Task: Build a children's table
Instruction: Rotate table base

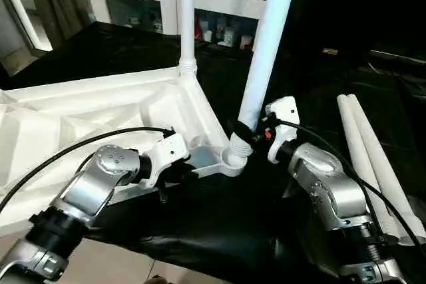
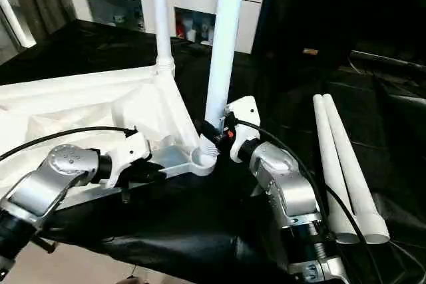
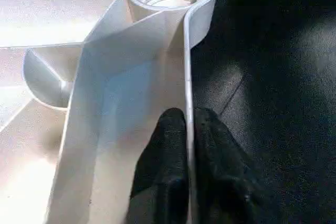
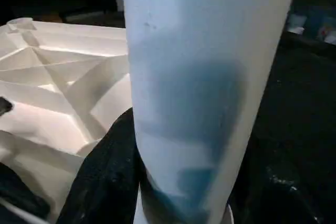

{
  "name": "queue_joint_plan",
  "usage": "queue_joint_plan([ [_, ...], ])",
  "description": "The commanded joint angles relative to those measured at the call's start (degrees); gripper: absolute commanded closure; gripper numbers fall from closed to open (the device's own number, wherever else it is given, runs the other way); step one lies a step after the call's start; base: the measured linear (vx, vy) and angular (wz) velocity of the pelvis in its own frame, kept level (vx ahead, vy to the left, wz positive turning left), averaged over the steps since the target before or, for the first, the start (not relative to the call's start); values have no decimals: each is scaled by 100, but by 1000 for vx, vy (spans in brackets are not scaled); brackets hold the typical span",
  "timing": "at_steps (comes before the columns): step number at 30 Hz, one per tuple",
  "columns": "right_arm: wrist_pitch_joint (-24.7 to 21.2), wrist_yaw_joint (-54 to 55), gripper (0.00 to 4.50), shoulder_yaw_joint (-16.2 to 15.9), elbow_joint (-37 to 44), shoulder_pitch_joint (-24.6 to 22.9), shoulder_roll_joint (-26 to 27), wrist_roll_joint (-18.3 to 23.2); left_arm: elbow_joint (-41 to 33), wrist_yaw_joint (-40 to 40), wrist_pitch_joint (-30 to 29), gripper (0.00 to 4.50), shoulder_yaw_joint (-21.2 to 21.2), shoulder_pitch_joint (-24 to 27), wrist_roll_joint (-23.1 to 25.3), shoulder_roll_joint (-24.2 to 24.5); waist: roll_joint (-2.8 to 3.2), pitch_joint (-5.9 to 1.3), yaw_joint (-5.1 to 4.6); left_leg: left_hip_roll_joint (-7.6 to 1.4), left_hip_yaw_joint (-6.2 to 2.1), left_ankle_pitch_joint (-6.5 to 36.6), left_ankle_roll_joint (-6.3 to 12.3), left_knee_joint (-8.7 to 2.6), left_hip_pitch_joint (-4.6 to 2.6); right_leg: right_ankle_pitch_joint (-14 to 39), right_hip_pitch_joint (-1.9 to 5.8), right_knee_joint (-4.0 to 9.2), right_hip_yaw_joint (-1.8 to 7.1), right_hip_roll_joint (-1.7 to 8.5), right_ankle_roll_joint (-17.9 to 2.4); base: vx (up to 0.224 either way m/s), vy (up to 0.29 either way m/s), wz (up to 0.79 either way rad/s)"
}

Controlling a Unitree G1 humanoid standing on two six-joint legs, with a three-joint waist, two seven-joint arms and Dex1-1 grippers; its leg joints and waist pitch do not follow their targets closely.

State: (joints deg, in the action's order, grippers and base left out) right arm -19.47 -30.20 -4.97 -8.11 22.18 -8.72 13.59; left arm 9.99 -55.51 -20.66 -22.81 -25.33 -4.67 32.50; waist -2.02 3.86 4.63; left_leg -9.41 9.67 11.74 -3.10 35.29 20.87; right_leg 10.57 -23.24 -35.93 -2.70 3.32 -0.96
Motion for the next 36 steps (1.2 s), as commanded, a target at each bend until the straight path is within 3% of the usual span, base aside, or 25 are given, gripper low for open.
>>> queue_joint_plan([
  [1,-70,-150,262,-10,63,84,-29,136,86,12,28,448,103,-99,-5,-46,41,-364,0,-346,-110,1048,-183,-519,-64,1153,268,412,318,508,-1122,0,0,0],
  [11,-498,-242,262,-119,-352,365,-79,53,137,-92,55,450,135,-119,-29,-126,19,-320,14,-355,-117,1083,-154,-537,-68,1570,242,447,326,529,-1003,0,0,0],
  [13,-656,-296,262,-161,-459,442,-101,21,144,-119,30,450,142,-111,-35,-135,-7,-310,4,-354,-112,1017,-120,-540,-69,1543,233,441,323,520,-1005,0,0,0],
  [17,-912,-312,262,-234,-418,478,-183,-10,218,-170,43,450,161,-135,-24,-134,-26,-281,5,-355,-116,1131,-132,-556,-71,1893,221,479,328,532,-884,0,0,0],
  [21,-1187,-332,262,-200,-228,480,-239,113,288,-232,69,450,140,-190,13,-110,-28,-280,4,-359,-118,1144,-148,-564,-78,1893,214,480,334,526,-852,0,0,0],
  [22,-1302,-371,262,-192,-157,491,-276,157,350,-248,96,450,143,-241,39,-112,-80,-240,-1,-348,-114,1209,-125,-577,-68,2084,207,508,341,528,-798,0,0,0],
  [26,-1459,-395,262,-201,-99,507,-314,170,409,-274,118,450,153,-313,62,-111,-83,-222,20,-350,-112,1341,-156,-589,-112,2505,178,571,350,548,-674,0,0,0],
  [29,-1590,-418,262,-254,-19,478,-355,170,436,-320,155,450,150,-344,86,-87,-97,-226,30,-356,-114,1245,-158,-599,-105,2448,184,573,348,547,-661,0,0,0],
  [30,-1678,-417,262,-288,40,445,-375,165,464,-341,188,450,146,-350,98,-74,-73,-223,35,-358,-115,1237,-160,-603,-113,2420,178,569,348,545,-677,0,0,0],
  [31,-1703,-417,262,-294,59,436,-382,166,469,-349,193,450,147,-350,102,-74,-91,-226,33,-360,-113,1202,-161,-607,-105,2331,189,556,346,537,-695,0,0,0],
  [32,-1734,-409,262,-304,88,405,-391,164,467,-362,199,450,148,-348,109,-78,-67,-218,37,-361,-115,1200,-166,-611,-108,2295,180,556,346,536,-710,0,0,0],
  [36,-1737,-361,262,-327,87,340,-384,112,478,-401,216,450,143,-356,124,-84,-65,-212,30,-365,-111,1238,-190,-620,-101,2165,187,550,345,535,-774,0,0,0],
])
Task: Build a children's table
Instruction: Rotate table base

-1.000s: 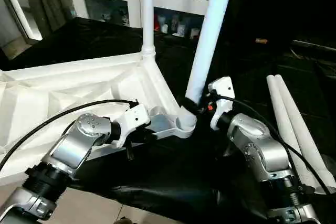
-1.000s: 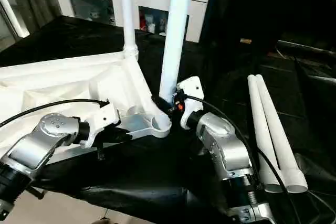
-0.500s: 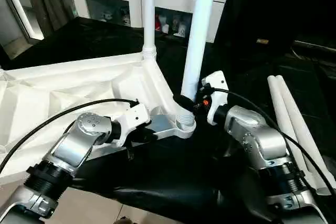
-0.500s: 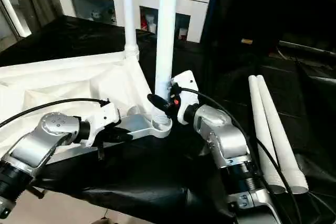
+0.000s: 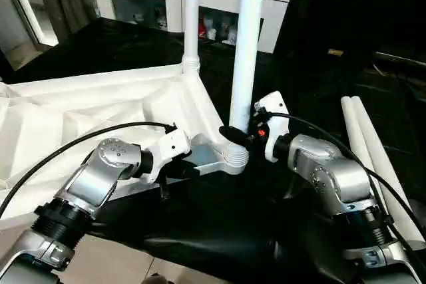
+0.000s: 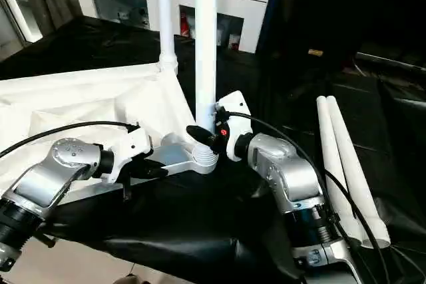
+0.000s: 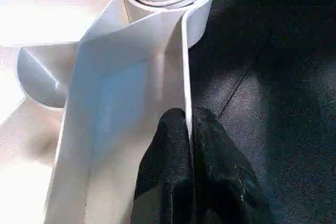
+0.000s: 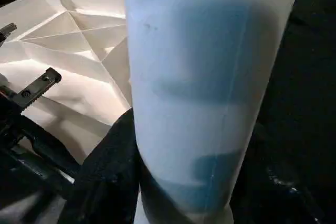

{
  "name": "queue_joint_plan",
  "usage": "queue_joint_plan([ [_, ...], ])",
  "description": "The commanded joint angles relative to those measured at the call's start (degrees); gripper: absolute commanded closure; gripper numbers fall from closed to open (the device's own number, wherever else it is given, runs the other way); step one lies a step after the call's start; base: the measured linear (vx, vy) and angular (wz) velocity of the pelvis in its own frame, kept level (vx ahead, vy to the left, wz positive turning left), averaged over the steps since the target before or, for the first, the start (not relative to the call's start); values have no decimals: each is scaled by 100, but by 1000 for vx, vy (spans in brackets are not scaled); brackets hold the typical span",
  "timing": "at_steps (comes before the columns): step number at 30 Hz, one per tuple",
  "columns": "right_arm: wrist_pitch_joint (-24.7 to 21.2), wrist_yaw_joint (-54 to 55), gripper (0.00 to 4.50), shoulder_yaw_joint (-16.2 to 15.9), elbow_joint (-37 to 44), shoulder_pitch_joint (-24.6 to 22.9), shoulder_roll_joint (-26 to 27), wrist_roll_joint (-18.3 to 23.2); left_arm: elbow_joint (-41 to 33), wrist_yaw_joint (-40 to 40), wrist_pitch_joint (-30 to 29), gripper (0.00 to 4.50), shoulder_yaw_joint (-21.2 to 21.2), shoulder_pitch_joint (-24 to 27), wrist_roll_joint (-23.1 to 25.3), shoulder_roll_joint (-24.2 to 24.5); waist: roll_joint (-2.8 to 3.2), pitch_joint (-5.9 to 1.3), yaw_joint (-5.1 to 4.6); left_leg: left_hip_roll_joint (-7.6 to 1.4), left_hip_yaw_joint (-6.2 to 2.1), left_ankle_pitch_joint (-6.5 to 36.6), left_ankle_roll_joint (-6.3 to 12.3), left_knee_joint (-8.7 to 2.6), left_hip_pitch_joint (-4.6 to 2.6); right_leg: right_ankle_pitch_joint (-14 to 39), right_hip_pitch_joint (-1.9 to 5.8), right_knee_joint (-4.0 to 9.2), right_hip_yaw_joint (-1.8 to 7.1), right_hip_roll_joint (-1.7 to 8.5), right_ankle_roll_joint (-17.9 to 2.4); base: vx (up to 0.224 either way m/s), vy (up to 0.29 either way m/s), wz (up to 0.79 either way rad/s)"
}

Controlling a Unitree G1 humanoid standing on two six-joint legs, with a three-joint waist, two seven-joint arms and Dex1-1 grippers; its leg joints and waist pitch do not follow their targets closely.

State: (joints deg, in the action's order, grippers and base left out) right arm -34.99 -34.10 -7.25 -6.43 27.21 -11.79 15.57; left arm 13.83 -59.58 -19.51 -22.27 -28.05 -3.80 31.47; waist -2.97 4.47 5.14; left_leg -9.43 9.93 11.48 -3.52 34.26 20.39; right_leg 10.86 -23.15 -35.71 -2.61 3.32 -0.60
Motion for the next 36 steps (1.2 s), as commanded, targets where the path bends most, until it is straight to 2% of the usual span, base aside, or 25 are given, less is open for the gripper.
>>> queue_joint_plan([
  [1,-126,47,262,-87,-106,-182,-55,-97,105,-1,111,450,89,-92,40,14,53,-264,-20,-365,-146,1312,-166,-525,-53,2177,174,529,335,537,-803,0,0,0],
  [3,-9,92,262,-38,-171,-193,-6,-91,107,-15,124,450,89,-97,41,7,50,-266,-27,-368,-149,1360,-182,-530,-55,2177,175,533,335,536,-805,0,0,0],
  [4,41,118,262,15,-233,-189,38,-69,116,-27,128,450,94,-107,41,2,72,-267,-21,-368,-152,1375,-193,-532,-55,2142,175,530,340,546,-836,0,0,0],
  [6,139,117,262,127,-326,-188,126,20,129,-48,140,450,101,-123,45,1,76,-262,-28,-370,-155,1419,-207,-540,-56,2124,171,534,336,540,-855,0,0,0],
  [7,272,122,262,244,-428,-191,201,100,142,-64,150,450,106,-140,50,6,114,-259,-25,-373,-168,1503,-225,-547,-60,2135,169,532,337,550,-881,0,0,0],
  [9,446,120,262,315,-507,-225,237,125,162,-81,171,450,109,-158,69,17,87,-262,-35,-373,-160,1540,-231,-546,-65,2117,172,542,334,547,-892,0,0,0],
  [11,623,112,262,415,-546,-310,295,195,207,-98,194,450,126,-189,77,32,150,-281,-27,-377,-166,1456,-247,-548,-56,1866,196,517,334,547,-962,0,0,0],
  [12,645,93,262,443,-543,-336,312,234,216,-104,195,450,130,-195,77,34,130,-284,-21,-378,-149,1440,-225,-541,-68,1761,190,523,341,548,-989,0,0,0],
  [13,752,81,263,505,-544,-422,336,280,238,-106,211,450,132,-210,85,37,136,-293,-18,-380,-149,1366,-215,-542,-54,1584,210,501,338,544,-1046,0,0,0],
  [14,789,78,263,518,-552,-449,343,287,247,-107,213,450,135,-215,86,37,132,-299,-12,-378,-145,1318,-201,-539,-52,1483,219,491,336,542,-1073,0,0,0],
  [15,814,76,263,526,-557,-468,348,292,253,-108,214,450,136,-218,87,37,159,-304,-9,-376,-148,1285,-196,-538,-48,1424,224,481,332,546,-1098,0,0,0],
  [16,874,53,263,557,-569,-523,367,310,264,-112,218,450,139,-224,89,37,148,-300,-19,-378,-147,1248,-187,-540,-45,1348,232,475,325,537,-1132,0,0,0],
  [17,964,50,263,583,-601,-595,388,304,285,-115,228,450,141,-237,95,36,195,-310,-7,-377,-142,1238,-182,-528,-55,1281,225,470,329,543,-1169,0,0,0],
  [18,1045,37,263,596,-622,-658,400,296,297,-117,230,450,142,-246,97,35,185,-306,-12,-382,-136,1253,-179,-532,-58,1256,222,480,329,541,-1180,0,0,0],
  [20,1358,2,263,579,-726,-820,426,237,358,-128,267,450,142,-277,116,33,211,-319,-6,-380,-142,1241,-184,-534,-50,1109,243,461,322,540,-1234,0,0,0],
  [21,1447,-12,263,561,-738,-872,429,218,369,-130,273,450,144,-283,121,32,203,-303,-10,-382,-136,1315,-184,-543,-53,1172,234,480,322,537,-1239,0,0,0],
  [22,1603,-33,263,522,-756,-963,437,183,401,-138,289,450,143,-300,138,28,235,-306,1,-385,-146,1421,-198,-546,-60,1317,237,487,325,550,-1227,0,0,0],
  [23,1603,-33,263,522,-756,-963,437,183,401,-138,289,450,143,-300,138,28,235,-306,1,-385,-146,1421,-198,-546,-60,1317,237,487,325,550,-1227,0,0,0],
  [25,1895,-65,263,433,-735,-1091,446,74,441,-139,312,450,141,-331,165,14,218,-297,-2,-387,-147,1529,-191,-551,-64,1620,232,527,334,560,-1170,0,0,0],
  [29,2195,-10,263,219,-706,-1193,384,-179,462,-130,327,450,140,-344,181,-6,215,-299,-2,-392,-151,1446,-173,-562,-58,1553,233,514,331,544,-1161,0,0,0],
  [32,2230,14,263,122,-706,-1181,367,-269,443,-125,325,450,135,-326,180,-16,205,-286,-11,-389,-150,1523,-166,-568,-63,1682,225,527,335,544,-1137,0,0,0],
  [34,2208,-49,263,30,-716,-1092,342,-300,417,-125,334,450,122,-296,187,-18,179,-273,-12,-394,-159,1583,-147,-576,-60,1935,223,546,340,560,-1074,0,0,0],
  [36,2166,-149,263,-47,-745,-983,313,-311,389,-124,337,450,118,-273,193,-17,147,-272,-19,-397,-159,1540,-124,-575,-55,1953,221,545,341,557,-1058,0,0,0],
])
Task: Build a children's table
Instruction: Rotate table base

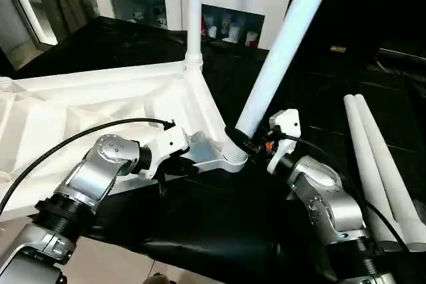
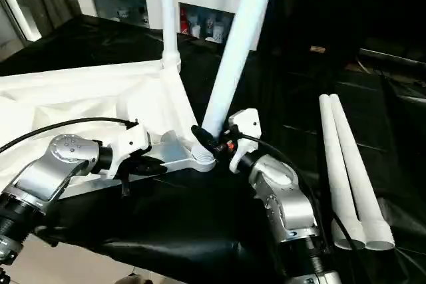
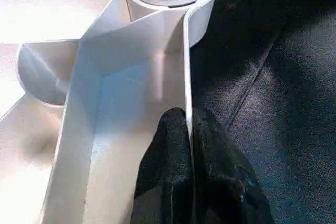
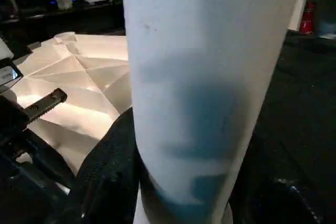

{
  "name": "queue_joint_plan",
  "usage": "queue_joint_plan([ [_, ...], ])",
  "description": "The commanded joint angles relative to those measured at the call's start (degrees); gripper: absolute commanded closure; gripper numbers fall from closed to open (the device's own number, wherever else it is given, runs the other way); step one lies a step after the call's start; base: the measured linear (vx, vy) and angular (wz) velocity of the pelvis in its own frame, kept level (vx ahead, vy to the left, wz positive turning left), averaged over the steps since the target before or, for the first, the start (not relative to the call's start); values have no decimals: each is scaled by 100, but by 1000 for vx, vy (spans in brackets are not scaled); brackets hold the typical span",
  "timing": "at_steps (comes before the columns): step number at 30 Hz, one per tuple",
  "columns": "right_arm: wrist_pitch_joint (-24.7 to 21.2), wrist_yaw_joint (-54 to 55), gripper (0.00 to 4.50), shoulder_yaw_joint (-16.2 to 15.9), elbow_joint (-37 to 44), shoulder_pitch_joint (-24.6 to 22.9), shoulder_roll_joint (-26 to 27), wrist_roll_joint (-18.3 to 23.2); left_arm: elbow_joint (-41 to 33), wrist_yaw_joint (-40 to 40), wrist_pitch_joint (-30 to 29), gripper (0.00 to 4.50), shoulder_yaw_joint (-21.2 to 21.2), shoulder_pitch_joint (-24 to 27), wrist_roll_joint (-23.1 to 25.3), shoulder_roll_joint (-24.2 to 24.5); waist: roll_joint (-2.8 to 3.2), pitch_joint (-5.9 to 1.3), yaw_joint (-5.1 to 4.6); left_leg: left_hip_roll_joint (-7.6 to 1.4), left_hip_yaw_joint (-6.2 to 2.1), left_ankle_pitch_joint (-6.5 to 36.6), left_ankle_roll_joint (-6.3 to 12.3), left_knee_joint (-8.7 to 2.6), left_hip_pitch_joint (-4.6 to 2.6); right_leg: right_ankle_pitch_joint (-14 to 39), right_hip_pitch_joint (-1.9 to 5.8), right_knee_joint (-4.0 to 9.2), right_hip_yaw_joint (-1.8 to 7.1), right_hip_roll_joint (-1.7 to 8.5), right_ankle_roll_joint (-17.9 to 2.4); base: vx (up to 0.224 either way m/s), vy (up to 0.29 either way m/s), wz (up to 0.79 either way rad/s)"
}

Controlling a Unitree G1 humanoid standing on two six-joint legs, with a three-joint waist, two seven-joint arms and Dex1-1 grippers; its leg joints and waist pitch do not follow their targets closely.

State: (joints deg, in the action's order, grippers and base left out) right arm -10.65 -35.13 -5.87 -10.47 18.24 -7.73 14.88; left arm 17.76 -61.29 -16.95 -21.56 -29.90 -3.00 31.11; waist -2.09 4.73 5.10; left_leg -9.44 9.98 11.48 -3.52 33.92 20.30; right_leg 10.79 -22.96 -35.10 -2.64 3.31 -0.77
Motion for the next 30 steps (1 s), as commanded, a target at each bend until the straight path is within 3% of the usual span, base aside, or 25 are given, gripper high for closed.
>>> queue_joint_plan([
  [1,-294,-108,263,-213,-350,-57,-107,-235,-15,48,79,450,49,-80,112,20,47,-294,-20,-398,-156,1511,-112,-539,-47,1944,192,488,348,557,-1038,0,0,0],
  [2,-328,-191,263,-251,-358,-33,-134,-227,-33,53,73,450,52,-69,110,20,28,-296,-22,-394,-155,1496,-98,-536,-42,1946,198,482,348,559,-1040,0,0,0],
  [3,-340,-241,263,-278,-365,-21,-153,-222,-44,55,68,450,55,-62,109,20,52,-295,-13,-395,-156,1482,-89,-536,-50,1960,191,483,347,559,-1038,0,0,0],
  [5,-475,-415,263,-378,-405,7,-227,-211,-73,66,61,450,63,-33,111,23,2,-288,-24,-397,-152,1456,-70,-538,-44,1953,193,487,347,559,-1035,0,0,0],
  [6,-475,-415,263,-378,-405,7,-227,-211,-73,66,61,450,63,-33,111,23,30,-292,-13,-401,-153,1444,-65,-536,-53,1938,189,483,349,561,-1034,0,0,0],
  [10,-482,-739,263,-563,-603,5,-384,-276,-146,56,50,450,74,17,107,15,-10,-285,-23,-403,-146,1386,-36,-535,-41,1832,190,475,346,558,-1053,0,0,0],
  [16,-227,-1134,263,-562,-917,15,-428,-205,-255,-282,262,450,20,59,-30,26,5,-277,-20,-397,-147,1402,7,-534,-41,1850,196,489,347,563,-1065,0,0,0],
  [24,64,-2115,263,-621,-1072,-131,-608,61,-490,-1121,512,450,-145,127,-254,227,49,-295,-8,-407,-132,1185,122,-527,-57,1106,225,430,333,542,-1321,0,0,0],
  [30,430,-2139,263,-600,-1497,-169,-600,-141,-300,-1105,579,450,-49,7,-159,235,68,-281,-7,-415,-130,1259,102,-536,-68,1068,229,429,329,552,-1429,0,0,0],
])
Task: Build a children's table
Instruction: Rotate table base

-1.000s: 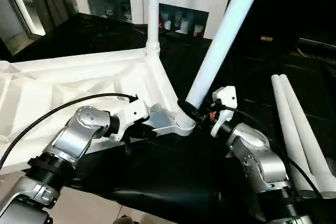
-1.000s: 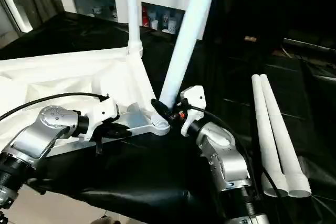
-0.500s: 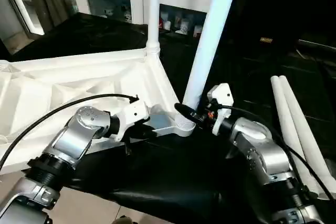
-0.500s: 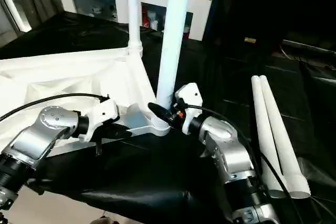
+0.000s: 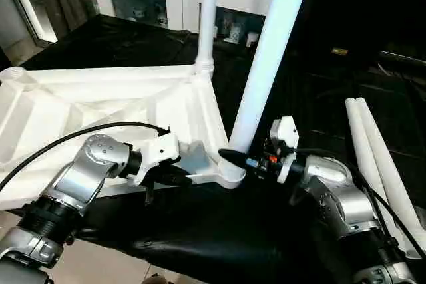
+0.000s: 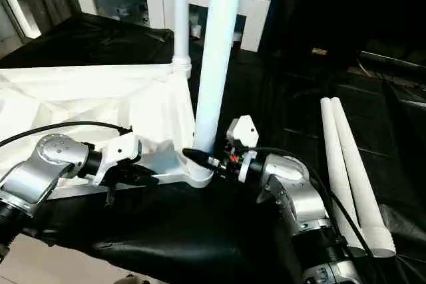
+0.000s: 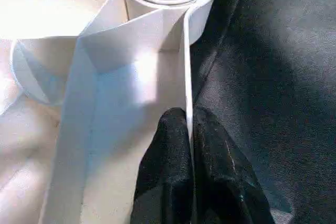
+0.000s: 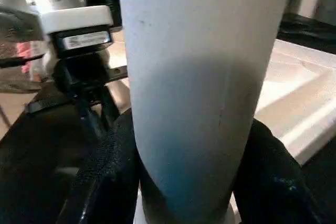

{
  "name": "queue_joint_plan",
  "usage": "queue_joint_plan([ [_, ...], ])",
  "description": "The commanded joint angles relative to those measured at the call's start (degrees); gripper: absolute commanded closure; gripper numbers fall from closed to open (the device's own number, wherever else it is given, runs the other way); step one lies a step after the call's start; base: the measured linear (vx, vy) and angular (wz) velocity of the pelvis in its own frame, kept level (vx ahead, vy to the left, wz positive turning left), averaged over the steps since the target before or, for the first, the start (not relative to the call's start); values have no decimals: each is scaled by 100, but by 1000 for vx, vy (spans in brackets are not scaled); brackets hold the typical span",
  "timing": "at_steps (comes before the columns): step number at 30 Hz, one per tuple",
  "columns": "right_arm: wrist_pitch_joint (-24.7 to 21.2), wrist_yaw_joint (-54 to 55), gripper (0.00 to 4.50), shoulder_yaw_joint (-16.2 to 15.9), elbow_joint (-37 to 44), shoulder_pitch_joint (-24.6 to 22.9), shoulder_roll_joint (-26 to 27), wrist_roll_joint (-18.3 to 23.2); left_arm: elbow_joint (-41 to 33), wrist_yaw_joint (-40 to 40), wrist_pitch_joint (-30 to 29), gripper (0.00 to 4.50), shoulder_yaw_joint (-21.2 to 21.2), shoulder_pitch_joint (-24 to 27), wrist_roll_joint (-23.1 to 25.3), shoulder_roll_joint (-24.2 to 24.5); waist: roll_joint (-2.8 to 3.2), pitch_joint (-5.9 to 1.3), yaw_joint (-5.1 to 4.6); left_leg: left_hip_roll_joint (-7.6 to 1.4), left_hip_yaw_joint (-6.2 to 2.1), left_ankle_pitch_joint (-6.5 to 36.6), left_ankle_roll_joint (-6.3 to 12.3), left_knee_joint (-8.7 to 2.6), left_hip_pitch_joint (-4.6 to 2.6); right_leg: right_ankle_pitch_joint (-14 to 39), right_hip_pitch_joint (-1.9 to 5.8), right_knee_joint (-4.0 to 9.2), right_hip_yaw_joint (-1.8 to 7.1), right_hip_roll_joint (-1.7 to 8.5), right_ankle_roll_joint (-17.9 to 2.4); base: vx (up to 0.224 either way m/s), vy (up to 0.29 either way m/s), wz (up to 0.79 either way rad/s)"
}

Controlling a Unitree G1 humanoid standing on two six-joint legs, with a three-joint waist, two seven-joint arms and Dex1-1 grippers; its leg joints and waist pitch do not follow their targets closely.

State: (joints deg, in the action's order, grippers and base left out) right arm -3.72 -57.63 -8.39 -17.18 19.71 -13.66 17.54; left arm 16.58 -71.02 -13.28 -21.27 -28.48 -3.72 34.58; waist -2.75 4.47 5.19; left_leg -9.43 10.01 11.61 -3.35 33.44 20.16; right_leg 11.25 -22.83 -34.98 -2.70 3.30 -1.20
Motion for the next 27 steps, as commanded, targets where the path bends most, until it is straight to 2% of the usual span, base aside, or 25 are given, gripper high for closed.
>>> queue_joint_plan([
  [1,-263,111,263,-349,-827,-316,-6,-406,-183,-132,212,450,-78,-135,-87,-112,130,-234,-26,-414,-146,1426,32,-509,-52,1321,216,444,335,556,-1348,0,0,0],
  [3,-200,292,263,-294,-952,-268,46,-470,-106,-26,247,450,-67,-156,-24,-142,136,-210,-22,-419,-158,1700,-30,-525,-79,1803,193,496,343,568,-1244,0,0,0],
  [4,-92,804,263,-124,-1293,-115,180,-600,72,283,230,450,-50,-211,142,-238,136,-199,-24,-421,-163,1776,-52,-533,-86,1938,180,506,347,570,-1208,0,0,0],
  [6,22,1214,263,7,-1590,21,272,-697,255,556,165,450,-17,-285,255,-351,132,-167,-51,-413,-186,2061,-162,-546,-108,2548,138,562,345,586,-1077,0,0,0],
  [7,69,1502,263,99,-1780,112,324,-731,366,694,88,450,22,-333,286,-431,111,-149,-60,-416,-223,2220,-221,-564,-115,3002,144,601,351,619,-911,0,0,0],
  [8,79,1553,263,121,-1810,128,336,-729,388,720,76,450,29,-344,289,-446,123,-125,-67,-415,-236,2307,-223,-573,-116,3179,127,619,348,618,-848,0,0,0],
  [9,150,1920,263,274,-2027,243,419,-719,541,903,-13,450,84,-418,311,-552,115,-128,-69,-414,-245,2383,-226,-578,-129,3335,127,638,344,620,-781,0,0,0],
  [10,228,2189,263,393,-2212,336,484,-701,656,1033,-76,450,129,-474,326,-632,123,-101,-86,-402,-259,2587,-243,-578,-169,3694,80,673,338,625,-679,0,0,0],
  [11,274,2632,263,595,-2494,488,606,-623,867,1292,-188,450,214,-585,329,-795,123,-108,-92,-394,-290,2724,-248,-571,-191,3992,80,713,325,650,-571,0,0,0],
  [12,320,2841,263,683,-2627,558,663,-591,973,1426,-235,450,245,-645,342,-872,127,-108,-111,-394,-288,2730,-251,-576,-186,4020,73,722,325,652,-559,0,0,0],
  [14,346,3141,263,785,-2836,671,746,-550,1145,1644,-325,450,280,-742,373,-997,149,-113,-134,-401,-315,2869,-266,-601,-208,3885,85,751,271,629,-528,0,0,0],
  [15,366,3354,263,824,-2977,750,797,-556,1275,1841,-424,450,311,-817,403,-1092,145,-133,-131,-411,-301,2743,-244,-632,-185,3561,120,734,275,623,-576,0,0,0],
  [16,459,3929,263,847,-3317,947,903,-683,1626,2398,-574,450,383,-1013,542,-1330,163,-138,-135,-408,-289,2633,-252,-637,-174,3344,120,716,274,621,-640,0,0,0],
  [17,503,4160,263,853,-3464,1030,946,-742,1771,2623,-629,450,415,-1093,601,-1426,159,-134,-139,-389,-257,2495,-256,-635,-194,3130,95,719,279,600,-733,0,0,0],
  [19,560,5004,263,932,-3908,1337,1125,-830,2249,3513,-1025,450,612,-1376,675,-1859,153,-90,-120,-375,-229,2598,-230,-604,-245,3288,36,775,285,611,-764,0,0,0],
  [20,615,5263,263,982,-4132,1498,1228,-835,2453,3870,-1131,450,666,-1491,711,-2054,155,-62,-135,-361,-226,2750,-234,-598,-273,3501,6,803,270,596,-700,0,0,0],
  [21,681,5493,263,959,-4218,1578,1268,-918,2530,3988,-1191,450,674,-1534,717,-2161,146,-75,-131,-342,-257,2994,-246,-581,-333,3789,0,843,214,595,-558,0,0,0],
  [22,827,5792,263,943,-4371,1762,1405,-1008,2686,4242,-1241,450,655,-1619,747,-2385,130,-85,-147,-342,-273,3036,-231,-590,-312,3813,9,854,203,603,-478,0,0,0],
  [24,848,5774,263,965,-4395,1813,1468,-971,2725,4336,-1230,450,645,-1641,762,-2440,134,-88,-147,-347,-286,3007,-183,-621,-257,3737,47,854,203,610,-425,0,0,0],
  [25,938,5759,263,945,-4427,1877,1547,-979,2798,4404,-1205,450,629,-1681,788,-2503,137,-111,-146,-361,-294,2854,-118,-654,-199,3523,94,842,212,634,-418,0,0,0],
  [27,984,5727,263,947,-4463,1915,1614,-963,2827,4430,-1182,450,604,-1699,828,-2516,128,-137,-152,-372,-287,2666,-81,-673,-161,3251,126,817,224,638,-477,0,0,0],
])
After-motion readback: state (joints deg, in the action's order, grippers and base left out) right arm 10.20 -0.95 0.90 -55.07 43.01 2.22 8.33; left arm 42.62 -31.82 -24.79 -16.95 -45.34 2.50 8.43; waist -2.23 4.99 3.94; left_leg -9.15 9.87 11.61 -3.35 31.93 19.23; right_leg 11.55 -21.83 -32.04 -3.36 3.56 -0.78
